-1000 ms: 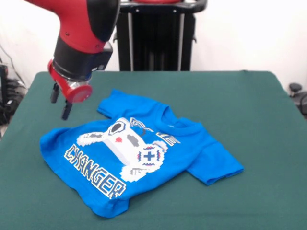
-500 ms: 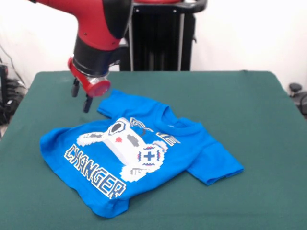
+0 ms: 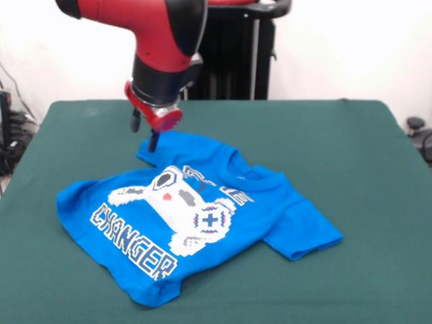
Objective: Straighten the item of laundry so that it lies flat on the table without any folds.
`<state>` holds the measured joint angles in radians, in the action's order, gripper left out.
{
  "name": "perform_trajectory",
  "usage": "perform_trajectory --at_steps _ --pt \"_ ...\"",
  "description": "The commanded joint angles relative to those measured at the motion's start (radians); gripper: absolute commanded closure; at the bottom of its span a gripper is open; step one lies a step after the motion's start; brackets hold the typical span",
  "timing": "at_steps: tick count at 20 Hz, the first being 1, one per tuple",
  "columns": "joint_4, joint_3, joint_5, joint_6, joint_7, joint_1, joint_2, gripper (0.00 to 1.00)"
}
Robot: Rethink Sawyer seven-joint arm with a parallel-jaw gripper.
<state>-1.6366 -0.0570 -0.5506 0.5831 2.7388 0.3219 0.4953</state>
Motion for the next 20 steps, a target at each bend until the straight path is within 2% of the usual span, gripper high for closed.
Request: perform_trajectory --at_steps 1,12,15,20 --pt "-0.134 0.143 0.025 -0.07 -0.074 0.004 -0.065 0.0" --pt "-0.137 0.141 -0.008 -0.114 -0.048 0.003 -0.113 0.0" --pt "-0.116 0.125 -0.031 -0.179 -0.025 -0.001 -0.16 0.0" --pt "-0.104 0.157 -0.051 -0.293 -0.056 0.049 -0.233 0.0"
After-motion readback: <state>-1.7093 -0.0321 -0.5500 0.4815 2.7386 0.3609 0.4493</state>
